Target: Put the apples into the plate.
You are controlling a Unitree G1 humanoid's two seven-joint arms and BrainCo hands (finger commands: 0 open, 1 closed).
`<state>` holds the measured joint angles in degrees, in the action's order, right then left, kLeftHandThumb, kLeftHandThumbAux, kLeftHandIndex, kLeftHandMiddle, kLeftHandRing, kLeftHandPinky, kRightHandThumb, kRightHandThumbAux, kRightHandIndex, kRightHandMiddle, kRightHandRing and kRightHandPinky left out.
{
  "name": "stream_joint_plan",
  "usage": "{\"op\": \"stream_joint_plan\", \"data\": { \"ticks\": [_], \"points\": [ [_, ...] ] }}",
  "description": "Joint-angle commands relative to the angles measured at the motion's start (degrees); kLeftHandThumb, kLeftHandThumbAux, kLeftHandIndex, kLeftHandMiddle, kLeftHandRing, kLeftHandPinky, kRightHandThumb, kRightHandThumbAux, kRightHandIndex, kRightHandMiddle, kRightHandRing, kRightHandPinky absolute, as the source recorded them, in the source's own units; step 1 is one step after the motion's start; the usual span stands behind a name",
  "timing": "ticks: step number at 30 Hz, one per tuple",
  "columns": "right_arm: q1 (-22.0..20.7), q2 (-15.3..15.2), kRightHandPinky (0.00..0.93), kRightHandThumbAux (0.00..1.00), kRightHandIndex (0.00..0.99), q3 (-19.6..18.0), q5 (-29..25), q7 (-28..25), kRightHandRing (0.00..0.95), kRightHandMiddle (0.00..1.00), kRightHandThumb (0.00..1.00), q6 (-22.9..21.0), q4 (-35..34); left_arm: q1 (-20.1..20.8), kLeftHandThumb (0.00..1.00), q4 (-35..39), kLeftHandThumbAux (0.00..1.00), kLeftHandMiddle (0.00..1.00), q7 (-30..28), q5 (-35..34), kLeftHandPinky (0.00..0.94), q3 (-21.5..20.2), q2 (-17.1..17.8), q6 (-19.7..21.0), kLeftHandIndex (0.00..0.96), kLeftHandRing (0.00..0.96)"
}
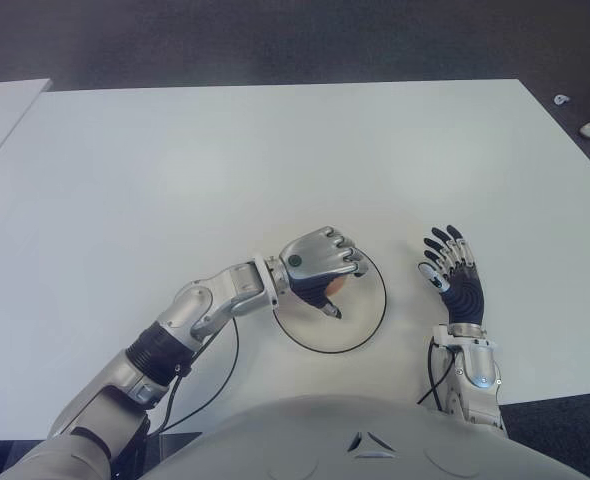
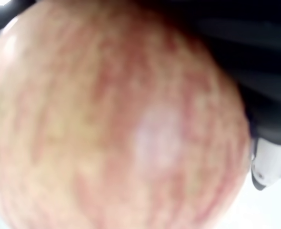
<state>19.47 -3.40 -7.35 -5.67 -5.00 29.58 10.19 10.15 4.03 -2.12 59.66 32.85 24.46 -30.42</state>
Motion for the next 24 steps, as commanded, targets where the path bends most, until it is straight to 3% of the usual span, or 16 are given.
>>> {"op": "stream_joint_plan", "data": {
  "ticks": [1,7,12,17,24],
  "points": [
    [5.0,1.9,0.223,0.630,0.072,1.1,0.4,0.3,0.201,0.177,0.319,-4.6,4.7,1.5,0.855,-1.7,0.664,0.542,1.0,-0.1,0.834,0.3,-0.5,0.0,0.404,0.846],
    [5.1,1.9,0.229,0.636,0.076,1.0,-0.4,0.0,0.208,0.183,0.338,-4.7,4.3,2.5,0.855,-3.3,0.664,0.545,0.9,-0.5,0.839,0.6,-0.9,-0.1,0.405,0.840],
    [5.1,2.0,0.228,0.640,0.077,0.7,-1.2,-0.4,0.210,0.184,0.345,-4.3,4.5,2.4,0.856,-6.4,0.664,0.543,6.8,1.9,0.839,1.2,-1.9,0.3,0.405,0.845],
    [4.9,1.8,0.236,0.636,0.076,0.5,-1.3,-0.4,0.210,0.182,0.347,-4.2,4.7,2.5,0.855,-7.8,0.664,0.539,8.4,1.9,0.826,1.7,-2.3,0.8,0.404,0.845],
    [4.9,2.0,0.230,0.611,0.079,0.2,-1.7,-0.3,0.209,0.185,0.350,-4.2,4.5,2.0,0.854,-9.3,0.663,0.536,5.5,-3.4,0.824,1.5,-3.2,0.7,0.405,0.835]
  ]
}}
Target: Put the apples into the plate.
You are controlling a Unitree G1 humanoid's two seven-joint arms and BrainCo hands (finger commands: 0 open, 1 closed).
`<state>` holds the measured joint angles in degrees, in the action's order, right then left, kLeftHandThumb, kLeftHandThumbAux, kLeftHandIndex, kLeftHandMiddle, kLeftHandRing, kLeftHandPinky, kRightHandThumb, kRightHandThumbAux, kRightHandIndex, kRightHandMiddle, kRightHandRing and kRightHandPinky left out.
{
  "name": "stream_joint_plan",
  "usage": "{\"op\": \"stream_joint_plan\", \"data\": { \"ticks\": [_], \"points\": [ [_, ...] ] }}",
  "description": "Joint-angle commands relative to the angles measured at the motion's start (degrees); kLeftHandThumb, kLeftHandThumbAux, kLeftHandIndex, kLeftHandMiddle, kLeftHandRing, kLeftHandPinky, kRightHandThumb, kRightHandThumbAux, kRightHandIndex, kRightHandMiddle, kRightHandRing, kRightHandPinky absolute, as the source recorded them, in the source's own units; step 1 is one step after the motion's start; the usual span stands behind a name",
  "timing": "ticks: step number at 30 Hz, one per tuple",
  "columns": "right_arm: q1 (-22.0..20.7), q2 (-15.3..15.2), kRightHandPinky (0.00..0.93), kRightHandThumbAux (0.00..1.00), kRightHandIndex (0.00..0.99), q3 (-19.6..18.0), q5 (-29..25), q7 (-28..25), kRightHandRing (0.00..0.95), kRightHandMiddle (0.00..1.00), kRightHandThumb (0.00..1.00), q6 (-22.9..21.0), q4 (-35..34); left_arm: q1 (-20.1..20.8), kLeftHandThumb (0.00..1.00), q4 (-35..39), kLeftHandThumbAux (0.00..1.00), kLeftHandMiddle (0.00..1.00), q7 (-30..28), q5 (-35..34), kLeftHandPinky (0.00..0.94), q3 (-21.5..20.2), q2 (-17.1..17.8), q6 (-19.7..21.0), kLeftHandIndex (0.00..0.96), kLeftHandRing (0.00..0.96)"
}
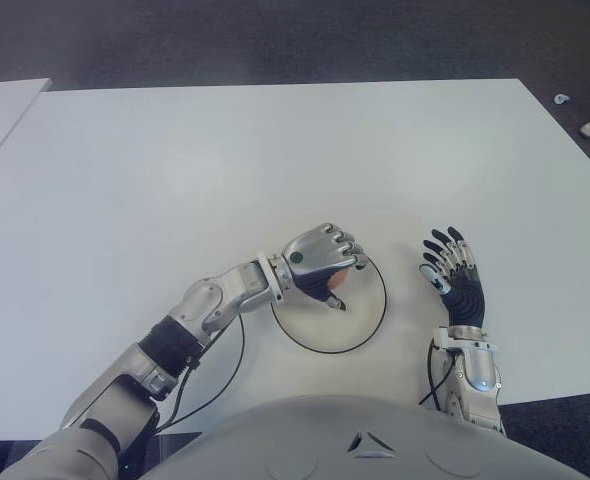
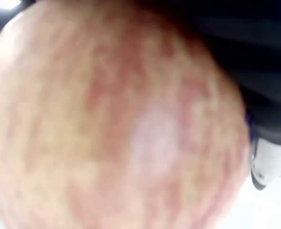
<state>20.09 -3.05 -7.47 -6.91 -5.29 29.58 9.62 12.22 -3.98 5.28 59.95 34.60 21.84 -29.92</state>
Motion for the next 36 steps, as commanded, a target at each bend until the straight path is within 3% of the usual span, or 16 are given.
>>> {"op": "stream_joint_plan", "data": {
  "ticks": [1,3,5,7,8,10,14,21,22,26,36],
  "points": [
    [4.3,1.7,0.230,0.609,0.080,0.3,-0.6,0.0,0.208,0.185,0.352,-4.2,4.9,-0.4,0.854,-1.4,0.663,0.536,-3.8,-6.5,0.824,-0.5,-0.7,0.0,0.406,0.831],
    [4.4,1.7,0.237,0.606,0.083,0.2,-0.7,-0.1,0.210,0.187,0.355,-4.3,4.8,-0.8,0.853,-1.6,0.659,0.572,-6.7,-11.0,0.791,-0.8,-0.7,-0.3,0.423,0.804],
    [4.3,1.6,0.241,0.605,0.085,0.2,-0.6,0.0,0.211,0.188,0.356,-4.0,4.9,-1.1,0.780,-1.2,0.673,0.657,-9.5,-14.8,0.727,-0.9,-0.7,-0.3,0.430,0.762],
    [4.3,1.6,0.239,0.608,0.086,0.1,-0.4,0.0,0.213,0.189,0.356,-3.7,5.0,-1.4,0.731,-0.3,0.684,0.656,-12.1,-17.5,0.675,-1.0,-0.5,0.2,0.429,0.714],
    [4.3,1.5,0.236,0.609,0.085,0.1,-0.3,-0.1,0.213,0.188,0.355,-3.7,5.0,-1.5,0.616,0.0,0.557,0.628,-13.2,-18.4,0.643,-1.0,-0.4,0.5,0.400,0.677],
    [4.2,1.4,0.233,0.609,0.084,0.1,-0.3,-0.1,0.213,0.188,0.352,-3.8,5.1,-1.5,0.506,0.7,0.439,0.589,-15.1,-19.7,0.601,-1.0,-0.2,1.0,0.351,0.630],
    [3.9,1.4,0.222,0.612,0.080,0.1,-0.2,-0.1,0.212,0.187,0.348,-4.0,5.4,-1.3,0.379,3.2,0.308,0.473,-20.1,-21.4,0.468,-1.1,0.5,2.9,0.281,0.482],
    [3.1,1.7,0.229,0.609,0.081,0.2,-0.2,-0.3,0.214,0.189,0.344,-2.8,6.1,-0.8,0.301,5.1,0.222,0.354,-23.6,-21.7,0.337,-1.2,1.3,3.1,0.214,0.346],
    [3.1,1.7,0.233,0.606,0.083,0.2,0.0,-0.3,0.216,0.192,0.346,-2.9,6.0,-0.8,0.285,5.3,0.201,0.308,-23.4,-21.5,0.271,-1.3,1.5,2.7,0.209,0.286],
    [3.4,1.7,0.223,0.603,0.083,0.4,0.1,-0.2,0.217,0.195,0.352,-3.8,5.2,-0.9,0.247,6.3,0.161,0.203,-22.1,-20.7,0.149,-1.7,1.9,1.3,0.184,0.162],
    [3.3,1.0,0.143,0.619,0.066,0.6,0.6,-0.2,0.173,0.165,0.319,-5.8,5.2,-1.5,0.179,9.3,0.172,0.047,-23.7,-19.7,0.061,-2.6,2.5,2.3,0.026,0.032]
  ]
}}
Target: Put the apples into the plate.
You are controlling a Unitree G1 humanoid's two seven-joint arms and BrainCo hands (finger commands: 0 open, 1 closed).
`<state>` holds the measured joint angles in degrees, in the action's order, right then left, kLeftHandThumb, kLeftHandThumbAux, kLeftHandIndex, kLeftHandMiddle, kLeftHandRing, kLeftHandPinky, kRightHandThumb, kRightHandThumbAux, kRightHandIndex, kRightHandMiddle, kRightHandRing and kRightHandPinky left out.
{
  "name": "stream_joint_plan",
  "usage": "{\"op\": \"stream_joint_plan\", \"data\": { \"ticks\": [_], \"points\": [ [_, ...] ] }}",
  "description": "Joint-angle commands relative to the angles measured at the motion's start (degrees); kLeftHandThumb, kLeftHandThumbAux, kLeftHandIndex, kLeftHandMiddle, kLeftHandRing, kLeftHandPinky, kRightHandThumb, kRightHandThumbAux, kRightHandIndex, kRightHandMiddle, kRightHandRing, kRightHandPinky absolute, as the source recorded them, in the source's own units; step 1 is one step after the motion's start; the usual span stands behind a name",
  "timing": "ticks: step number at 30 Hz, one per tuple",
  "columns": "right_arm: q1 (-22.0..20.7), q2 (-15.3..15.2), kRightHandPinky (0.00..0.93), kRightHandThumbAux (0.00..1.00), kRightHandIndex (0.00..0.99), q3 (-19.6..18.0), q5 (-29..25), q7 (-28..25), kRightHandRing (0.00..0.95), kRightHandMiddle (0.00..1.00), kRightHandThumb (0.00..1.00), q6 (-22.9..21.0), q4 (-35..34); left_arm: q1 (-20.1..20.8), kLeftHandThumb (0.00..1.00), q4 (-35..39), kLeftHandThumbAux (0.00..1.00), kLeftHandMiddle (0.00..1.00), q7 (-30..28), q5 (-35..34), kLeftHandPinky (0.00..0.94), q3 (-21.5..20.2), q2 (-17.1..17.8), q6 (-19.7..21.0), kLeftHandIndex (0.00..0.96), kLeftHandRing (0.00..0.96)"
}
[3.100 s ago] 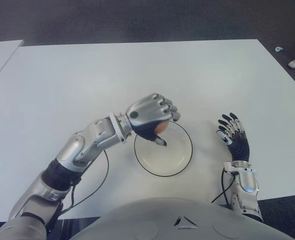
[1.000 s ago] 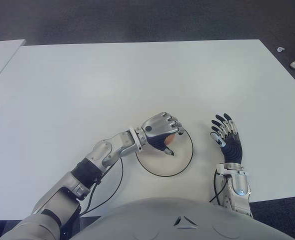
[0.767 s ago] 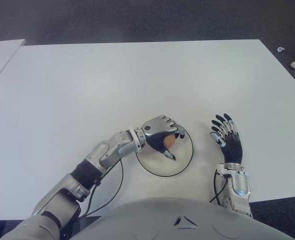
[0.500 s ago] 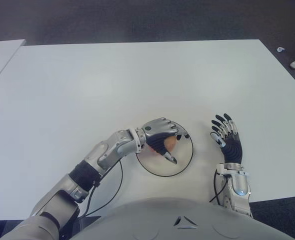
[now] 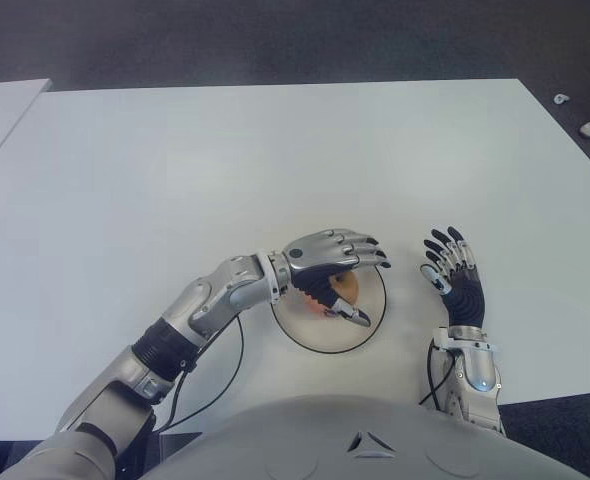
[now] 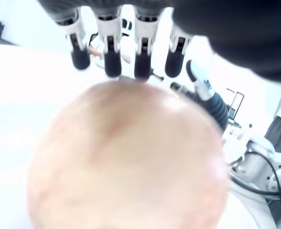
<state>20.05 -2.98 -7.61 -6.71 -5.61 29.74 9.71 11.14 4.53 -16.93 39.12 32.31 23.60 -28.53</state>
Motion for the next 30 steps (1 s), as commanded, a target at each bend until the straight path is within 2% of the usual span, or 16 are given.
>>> {"op": "stream_joint_plan", "data": {
  "ticks": [1,12,20,25,27,30],
  "points": [
    [3.3,1.0,0.140,0.621,0.065,0.8,0.5,0.2,0.170,0.162,0.315,-5.9,5.1,-0.4,0.174,1.1,0.174,0.036,-1.6,1.1,0.054,-0.4,0.8,1.1,0.016,0.023],
    [2.7,1.3,0.173,0.610,0.064,0.7,0.7,0.9,0.171,0.159,0.323,-5.9,6.0,0.9,0.160,1.7,0.178,0.000,0.2,3.0,0.001,-3.0,2.3,1.9,0.000,0.000],
    [2.2,1.4,0.205,0.617,0.068,0.7,1.2,1.5,0.192,0.175,0.323,-5.8,7.2,6.2,0.154,1.0,0.177,0.012,1.4,-2.2,0.025,-12.5,4.5,2.0,0.015,0.000],
    [1.8,1.6,0.217,0.612,0.074,0.8,0.8,1.1,0.199,0.180,0.321,-5.3,8.1,2.7,0.189,2.5,0.201,0.057,4.1,-4.3,0.096,-15.0,1.2,5.4,0.041,0.038],
    [1.5,1.8,0.216,0.610,0.079,0.8,0.3,0.7,0.200,0.183,0.324,-4.7,8.8,2.0,0.211,0.4,0.230,0.110,6.7,-8.2,0.149,-17.2,-0.4,4.8,0.073,0.093],
    [1.0,2.0,0.210,0.606,0.081,0.8,0.3,0.6,0.198,0.184,0.330,-3.9,9.8,0.7,0.234,-4.9,0.275,0.186,12.1,-13.0,0.213,-20.2,-2.4,0.2,0.141,0.167]
  ]
}}
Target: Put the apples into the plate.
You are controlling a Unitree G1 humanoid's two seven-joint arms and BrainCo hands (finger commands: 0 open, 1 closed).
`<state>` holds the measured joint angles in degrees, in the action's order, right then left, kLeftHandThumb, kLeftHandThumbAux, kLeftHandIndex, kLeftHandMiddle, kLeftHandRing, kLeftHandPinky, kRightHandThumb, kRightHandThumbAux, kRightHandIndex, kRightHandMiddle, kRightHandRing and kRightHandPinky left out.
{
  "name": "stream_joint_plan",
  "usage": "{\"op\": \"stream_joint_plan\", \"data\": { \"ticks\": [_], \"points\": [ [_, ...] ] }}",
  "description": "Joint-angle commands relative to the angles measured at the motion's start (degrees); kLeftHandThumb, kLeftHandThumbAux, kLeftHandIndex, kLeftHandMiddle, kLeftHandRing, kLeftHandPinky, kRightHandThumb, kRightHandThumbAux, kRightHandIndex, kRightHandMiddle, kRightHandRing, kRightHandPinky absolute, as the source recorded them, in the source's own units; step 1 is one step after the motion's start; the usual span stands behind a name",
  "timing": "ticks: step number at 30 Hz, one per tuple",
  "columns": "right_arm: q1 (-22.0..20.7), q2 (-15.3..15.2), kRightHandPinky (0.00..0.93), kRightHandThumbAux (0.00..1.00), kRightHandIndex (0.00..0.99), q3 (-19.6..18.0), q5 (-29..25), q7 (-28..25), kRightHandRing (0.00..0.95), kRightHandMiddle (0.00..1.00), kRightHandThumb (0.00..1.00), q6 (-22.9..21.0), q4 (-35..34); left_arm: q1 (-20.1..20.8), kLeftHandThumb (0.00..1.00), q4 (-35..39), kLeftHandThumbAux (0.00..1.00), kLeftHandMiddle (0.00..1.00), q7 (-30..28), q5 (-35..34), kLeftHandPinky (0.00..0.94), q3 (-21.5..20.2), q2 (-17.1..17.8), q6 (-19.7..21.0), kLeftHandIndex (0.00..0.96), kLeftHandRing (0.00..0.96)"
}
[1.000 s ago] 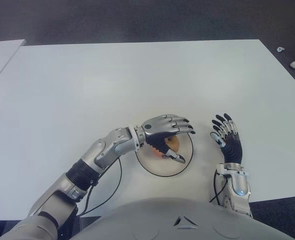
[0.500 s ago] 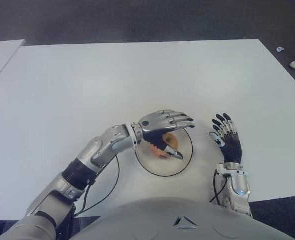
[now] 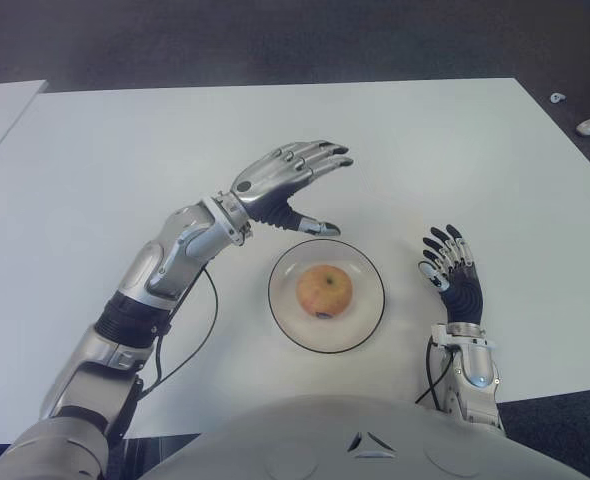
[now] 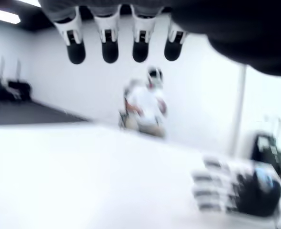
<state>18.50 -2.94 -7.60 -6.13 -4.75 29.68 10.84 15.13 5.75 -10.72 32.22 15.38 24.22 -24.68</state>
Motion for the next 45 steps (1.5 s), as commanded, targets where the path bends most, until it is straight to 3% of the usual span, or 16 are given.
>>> {"op": "stream_joint_plan", "data": {
  "ticks": [1,4,7,21,27,32,38,45],
  "points": [
    [2.4,2.0,0.210,0.606,0.081,0.7,-0.1,-0.2,0.198,0.184,0.331,-3.6,8.9,-3.7,0.243,-7.6,0.299,0.215,7.0,-7.1,0.243,-3.9,-3.4,-5.0,0.178,0.195],
    [2.2,2.1,0.219,0.606,0.081,0.8,0.3,-0.1,0.201,0.187,0.333,-2.1,9.9,-5.3,0.270,-10.8,0.351,0.260,10.7,-8.0,0.295,-4.9,-5.2,-7.2,0.232,0.242],
    [2.0,2.1,0.216,0.611,0.083,0.9,0.6,-0.1,0.202,0.190,0.339,-1.1,10.5,-7.7,0.284,-11.0,0.402,0.290,12.2,-9.3,0.325,-5.6,-7.0,-6.9,0.263,0.276],
    [1.0,2.0,0.207,0.599,0.091,1.1,0.8,-0.7,0.195,0.192,0.332,1.3,13.1,-14.5,0.278,-4.4,0.515,0.324,12.1,-15.1,0.318,-10.0,-11.5,3.1,0.292,0.310],
    [0.9,2.1,0.202,0.572,0.095,1.5,2.1,-0.1,0.192,0.201,0.335,1.3,13.8,-19.3,0.277,0.4,0.569,0.334,11.8,-19.5,0.310,-12.9,-14.8,11.9,0.297,0.315],
    [1.0,2.3,0.200,0.566,0.093,1.8,2.6,0.4,0.192,0.205,0.335,1.2,13.7,-22.7,0.309,3.0,0.586,0.342,13.0,-20.9,0.319,-13.8,-17.8,16.2,0.299,0.322],
    [1.2,2.6,0.196,0.559,0.093,2.4,3.2,1.1,0.196,0.210,0.338,0.7,12.2,-28.5,0.343,4.7,0.601,0.346,16.4,-19.8,0.335,-12.8,-22.4,19.5,0.299,0.336],
    [1.7,2.3,0.184,0.551,0.093,2.5,3.9,2.1,0.198,0.215,0.347,0.3,10.9,-32.6,0.341,3.9,0.583,0.344,18.1,-19.8,0.328,-14.0,-23.8,20.6,0.286,0.337]
  ]
}}
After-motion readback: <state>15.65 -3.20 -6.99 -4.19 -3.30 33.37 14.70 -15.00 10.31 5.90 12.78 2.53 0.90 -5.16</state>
